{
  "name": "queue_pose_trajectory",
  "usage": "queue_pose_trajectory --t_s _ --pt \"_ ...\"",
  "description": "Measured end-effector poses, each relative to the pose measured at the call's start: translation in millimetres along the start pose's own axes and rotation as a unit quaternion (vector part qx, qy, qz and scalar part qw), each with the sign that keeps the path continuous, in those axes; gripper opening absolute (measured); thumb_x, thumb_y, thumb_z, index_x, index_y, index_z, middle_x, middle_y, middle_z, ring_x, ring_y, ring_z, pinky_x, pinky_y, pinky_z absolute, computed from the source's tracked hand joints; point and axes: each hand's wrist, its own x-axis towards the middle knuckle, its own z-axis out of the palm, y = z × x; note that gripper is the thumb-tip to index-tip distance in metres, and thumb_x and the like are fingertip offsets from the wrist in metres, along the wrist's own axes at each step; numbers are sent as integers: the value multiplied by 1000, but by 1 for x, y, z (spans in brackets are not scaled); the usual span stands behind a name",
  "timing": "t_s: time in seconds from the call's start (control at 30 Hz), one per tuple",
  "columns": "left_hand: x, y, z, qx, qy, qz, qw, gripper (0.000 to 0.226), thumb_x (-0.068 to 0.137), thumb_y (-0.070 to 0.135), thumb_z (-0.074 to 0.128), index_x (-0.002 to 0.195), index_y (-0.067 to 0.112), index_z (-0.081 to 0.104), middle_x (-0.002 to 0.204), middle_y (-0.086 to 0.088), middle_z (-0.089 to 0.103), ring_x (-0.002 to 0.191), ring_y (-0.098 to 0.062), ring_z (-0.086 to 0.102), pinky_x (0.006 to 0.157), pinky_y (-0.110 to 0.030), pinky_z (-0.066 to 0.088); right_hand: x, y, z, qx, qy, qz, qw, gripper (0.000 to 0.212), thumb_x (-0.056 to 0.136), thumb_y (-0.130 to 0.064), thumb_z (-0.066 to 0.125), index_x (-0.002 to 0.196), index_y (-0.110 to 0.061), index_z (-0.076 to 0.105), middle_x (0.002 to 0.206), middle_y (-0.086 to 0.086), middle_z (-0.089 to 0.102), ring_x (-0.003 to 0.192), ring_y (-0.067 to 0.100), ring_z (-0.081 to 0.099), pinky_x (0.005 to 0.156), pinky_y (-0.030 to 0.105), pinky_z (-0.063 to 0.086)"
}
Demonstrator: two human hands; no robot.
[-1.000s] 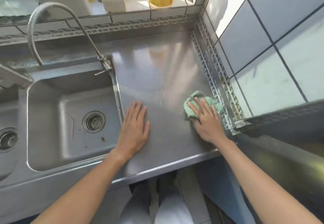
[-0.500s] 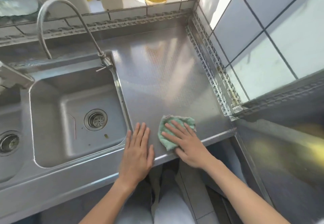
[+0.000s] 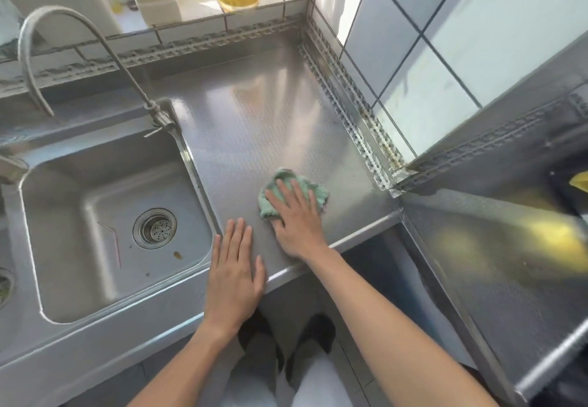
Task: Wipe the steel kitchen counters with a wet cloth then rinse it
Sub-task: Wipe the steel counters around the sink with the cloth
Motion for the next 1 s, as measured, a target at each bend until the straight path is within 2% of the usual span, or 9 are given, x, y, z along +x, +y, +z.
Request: queue_pose_trajectory --t_s 0.2,0.33,0.47,0.53,0.63,0.77,0.83,0.93,1.0 --pt "1 -2 0 10 -9 8 1000 62 105 33 37 160 4 36 172 -13 29 163 -24 15 131 -53 18 -80 1 6 27 -49 -77 995 61 99 -11 47 156 -32 38 170 -11 18 159 12 0 128 42 -7" --pt "1 8 -14 3 -41 -10 999 66 103 37 33 158 1 39 170 -15 31 162 -28 19 132 -51 14 -115 12 -33 163 -88 -4 983 60 92 0 45 146 -25 54 158 -5 46 149 19 36 125 39 21" --pt "10 17 -28 -11 -113 -56 992 62 104 33 40 156 0 40 169 -17 32 161 -33 21 133 -47 7 -176 38 -66 248 -77 119 958 59 87 -12 35 129 -46 58 108 -16 72 93 21 71 90 35 55" --pt "10 28 -38 -41 -151 -66 986 48 104 24 53 147 2 49 158 -17 46 150 -38 38 127 -50 24 -217 57 -71 292 -43 152 943 54 93 -14 33 125 -48 58 72 -22 67 57 7 62 77 37 58" --pt "-11 60 -58 -103 -194 -52 974 36 104 23 60 138 11 60 142 -6 64 131 -31 60 107 -40 43 -283 82 -73 368 28 190 910 49 101 -4 37 127 -36 64 51 -22 60 40 6 50 69 47 59" --pt "-65 111 -87 -153 -278 32 948 23 103 21 64 125 22 71 121 12 75 115 -5 71 101 -29 52 -368 112 -70 433 89 251 861 42 106 -9 39 126 -35 66 45 -8 55 50 34 56 92 60 54" --pt "-88 131 -98 -158 -312 54 935 20 103 23 64 121 27 72 116 20 75 110 7 69 101 -25 53 -407 127 -68 451 103 281 841 38 108 -14 41 125 -34 68 65 -3 70 80 40 70 101 59 50" --pt "-110 156 -104 -154 -331 77 928 18 104 25 63 118 32 71 113 26 74 109 14 66 99 -22 53 -457 143 -65 455 130 312 823 37 107 -15 43 126 -37 67 115 -8 76 117 17 67 110 48 47" --pt "-116 171 -103 -150 -334 90 926 17 104 27 63 118 31 72 112 26 74 108 13 67 100 -26 54 -484 149 -68 452 140 334 815 39 106 -14 45 127 -39 66 121 -18 72 119 5 63 111 41 46"
